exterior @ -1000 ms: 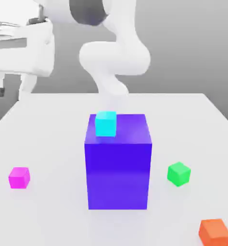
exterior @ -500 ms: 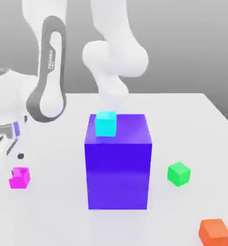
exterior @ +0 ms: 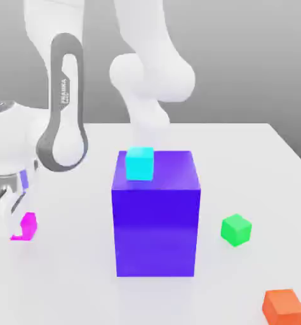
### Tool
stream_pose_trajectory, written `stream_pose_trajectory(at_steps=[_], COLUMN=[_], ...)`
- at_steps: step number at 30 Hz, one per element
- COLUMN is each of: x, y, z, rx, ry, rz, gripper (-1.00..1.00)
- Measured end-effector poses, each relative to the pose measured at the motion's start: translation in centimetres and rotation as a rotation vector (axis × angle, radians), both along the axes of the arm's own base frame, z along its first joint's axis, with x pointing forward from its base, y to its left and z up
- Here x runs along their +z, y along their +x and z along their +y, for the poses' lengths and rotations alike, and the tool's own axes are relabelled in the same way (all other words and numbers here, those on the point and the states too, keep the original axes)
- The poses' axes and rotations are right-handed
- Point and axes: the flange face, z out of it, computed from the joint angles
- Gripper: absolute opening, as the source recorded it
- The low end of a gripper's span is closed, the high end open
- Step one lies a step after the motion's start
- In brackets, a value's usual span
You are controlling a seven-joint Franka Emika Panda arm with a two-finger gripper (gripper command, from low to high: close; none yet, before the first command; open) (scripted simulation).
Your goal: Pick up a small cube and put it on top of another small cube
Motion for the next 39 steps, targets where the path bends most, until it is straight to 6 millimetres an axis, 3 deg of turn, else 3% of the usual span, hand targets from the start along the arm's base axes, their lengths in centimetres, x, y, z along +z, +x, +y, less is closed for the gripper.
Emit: stream_pose_trajectory(at_steps=[2,6,10,13,16,19,24,28,30,39], x=[1.0,2.7,4.6,6.1,7.4,8.2,8.5,7.2,6.4,3.4], y=[2.9,9.8,15.6,18.2,17.7,14.8,8.2,1.1,-1.0,-1.0], z=[1.3,8.0,18.0,26.7,35.0,42.4,50.5,52.9,51.6,50.7], rx=[0.122,0.468,0.860,1.168,1.437,1.686,2.046,2.268,2.281,2.267], ry=[-0.008,-0.011,-0.010,-0.009,0.000,0.013,0.020,0.013,0.004,-0.026], rz=[-0.012,-0.049,-0.089,-0.123,-0.143,-0.144,-0.120,-0.050,-0.014,0.017], gripper=[-1.00,-1.00,-1.00,-1.00,-1.00,-1.00,-1.00,-1.00,-1.00,-1.00])
